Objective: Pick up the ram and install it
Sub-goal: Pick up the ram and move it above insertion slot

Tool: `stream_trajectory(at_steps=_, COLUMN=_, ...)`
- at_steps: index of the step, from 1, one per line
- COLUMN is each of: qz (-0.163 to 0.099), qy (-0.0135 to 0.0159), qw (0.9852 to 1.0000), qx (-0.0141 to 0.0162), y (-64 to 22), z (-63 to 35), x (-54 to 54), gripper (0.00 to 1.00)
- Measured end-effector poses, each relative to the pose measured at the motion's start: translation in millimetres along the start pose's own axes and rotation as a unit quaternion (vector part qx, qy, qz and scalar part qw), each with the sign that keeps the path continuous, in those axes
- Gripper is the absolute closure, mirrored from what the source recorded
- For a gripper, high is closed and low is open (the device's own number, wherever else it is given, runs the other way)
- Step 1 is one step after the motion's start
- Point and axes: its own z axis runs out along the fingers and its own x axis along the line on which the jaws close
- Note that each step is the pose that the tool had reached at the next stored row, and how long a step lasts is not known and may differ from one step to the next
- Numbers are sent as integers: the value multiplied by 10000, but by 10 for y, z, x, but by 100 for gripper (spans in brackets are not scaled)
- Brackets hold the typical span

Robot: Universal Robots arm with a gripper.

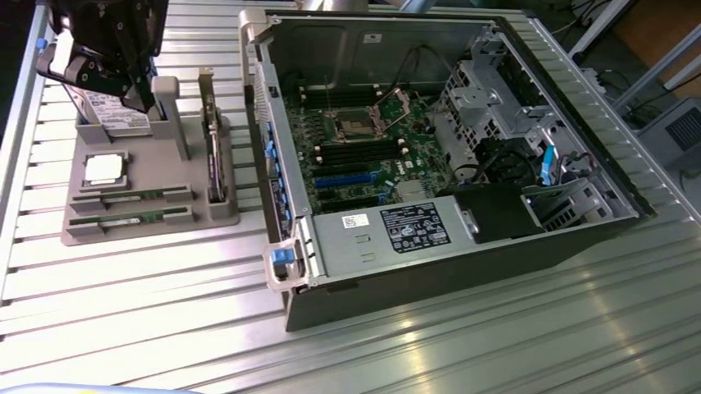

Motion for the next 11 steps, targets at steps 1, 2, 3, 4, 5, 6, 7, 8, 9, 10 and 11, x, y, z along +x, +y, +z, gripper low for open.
stream_trajectory(at_steps=1, qz=-62, qy=3, qw=10000, qx=-1, y=0, z=0, x=0, gripper=90)
stream_trajectory(at_steps=2, qz=-130, qy=6, qw=9999, qx=-2, y=0, z=0, x=0, gripper=90)
stream_trajectory(at_steps=3, qz=-214, qy=10, qw=9998, qx=-4, y=0, z=1, x=0, gripper=90)
stream_trajectory(at_steps=4, qz=-282, qy=13, qw=9996, qx=-5, y=0, z=1, x=0, gripper=90)
stream_trajectory(at_steps=5, qz=-360, qy=17, qw=9994, qx=-6, y=0, z=1, x=0, gripper=90)
stream_trajectory(at_steps=6, qz=-444, qy=21, qw=9990, qx=-7, y=0, z=1, x=0, gripper=90)
stream_trajectory(at_steps=7, qz=-504, qy=23, qw=9987, qx=-8, y=0, z=2, x=0, gripper=90)
stream_trajectory(at_steps=8, qz=-598, qy=28, qw=9982, qx=-10, y=0, z=2, x=0, gripper=90)
stream_trajectory(at_steps=9, qz=-693, qy=33, qw=9976, qx=-11, y=0, z=3, x=0, gripper=90)
stream_trajectory(at_steps=10, qz=-800, qy=40, qw=9968, qx=-12, y=0, z=3, x=0, gripper=90)
stream_trajectory(at_steps=11, qz=-877, qy=44, qw=9961, qx=-12, y=0, z=4, x=0, gripper=90)
